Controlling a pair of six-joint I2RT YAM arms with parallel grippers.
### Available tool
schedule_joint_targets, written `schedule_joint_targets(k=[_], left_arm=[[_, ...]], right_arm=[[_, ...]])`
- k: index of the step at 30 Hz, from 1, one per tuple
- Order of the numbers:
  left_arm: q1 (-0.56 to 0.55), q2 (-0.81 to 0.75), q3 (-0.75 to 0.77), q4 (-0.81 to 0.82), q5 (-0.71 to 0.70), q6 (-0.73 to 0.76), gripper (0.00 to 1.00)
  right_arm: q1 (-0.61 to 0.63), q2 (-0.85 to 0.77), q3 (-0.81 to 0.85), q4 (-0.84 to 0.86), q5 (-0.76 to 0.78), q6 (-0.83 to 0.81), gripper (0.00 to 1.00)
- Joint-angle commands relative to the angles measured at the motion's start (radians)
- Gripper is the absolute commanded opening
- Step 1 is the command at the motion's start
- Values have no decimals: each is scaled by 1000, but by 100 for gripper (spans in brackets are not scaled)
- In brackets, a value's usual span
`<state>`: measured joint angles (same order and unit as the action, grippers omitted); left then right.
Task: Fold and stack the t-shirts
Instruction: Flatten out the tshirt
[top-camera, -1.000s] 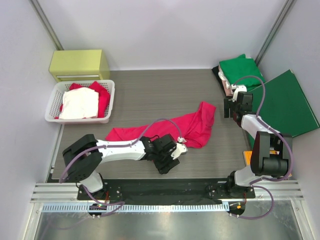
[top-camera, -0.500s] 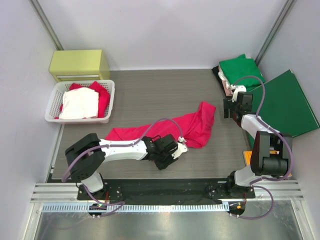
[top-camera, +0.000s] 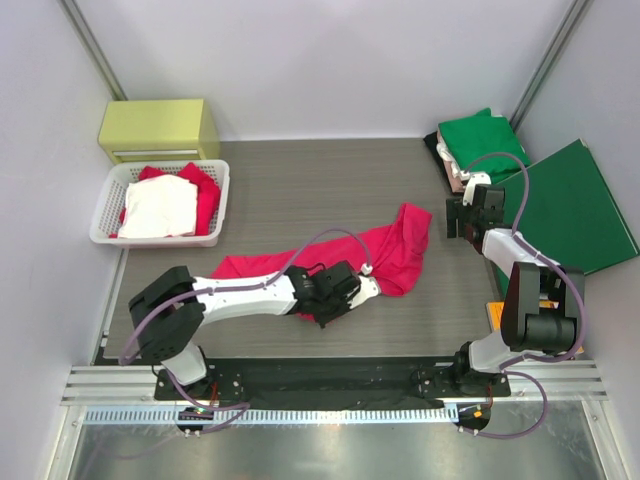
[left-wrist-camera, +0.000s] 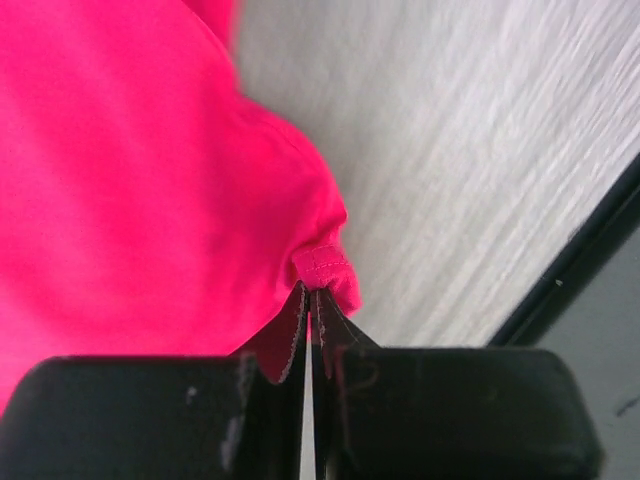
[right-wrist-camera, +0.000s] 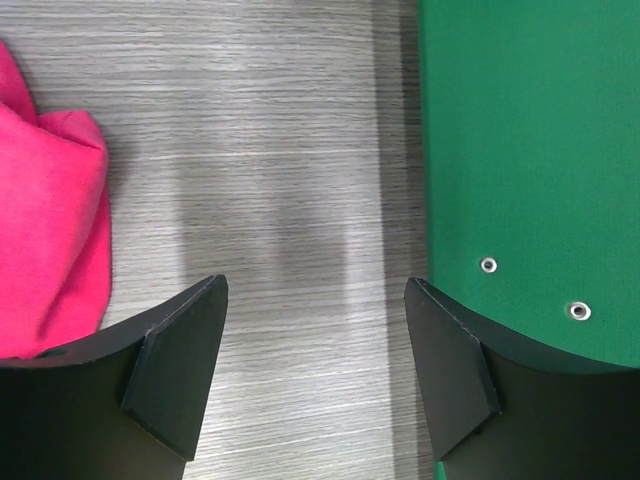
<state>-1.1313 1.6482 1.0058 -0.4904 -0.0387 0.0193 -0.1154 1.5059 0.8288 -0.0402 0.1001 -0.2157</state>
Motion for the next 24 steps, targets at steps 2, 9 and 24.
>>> schedule_joint_targets(k=[2, 9, 24], left_arm=[[33, -137, 92, -5, -96, 117, 0], [108, -217, 76, -2, -162, 217, 0], [564, -248, 140, 145, -112, 324, 0]], right_arm=[[-6, 4, 44, 5, -23, -10, 77], [-4, 5, 55, -7, -30, -7, 76], [-6, -10, 62, -29, -48, -17, 75]])
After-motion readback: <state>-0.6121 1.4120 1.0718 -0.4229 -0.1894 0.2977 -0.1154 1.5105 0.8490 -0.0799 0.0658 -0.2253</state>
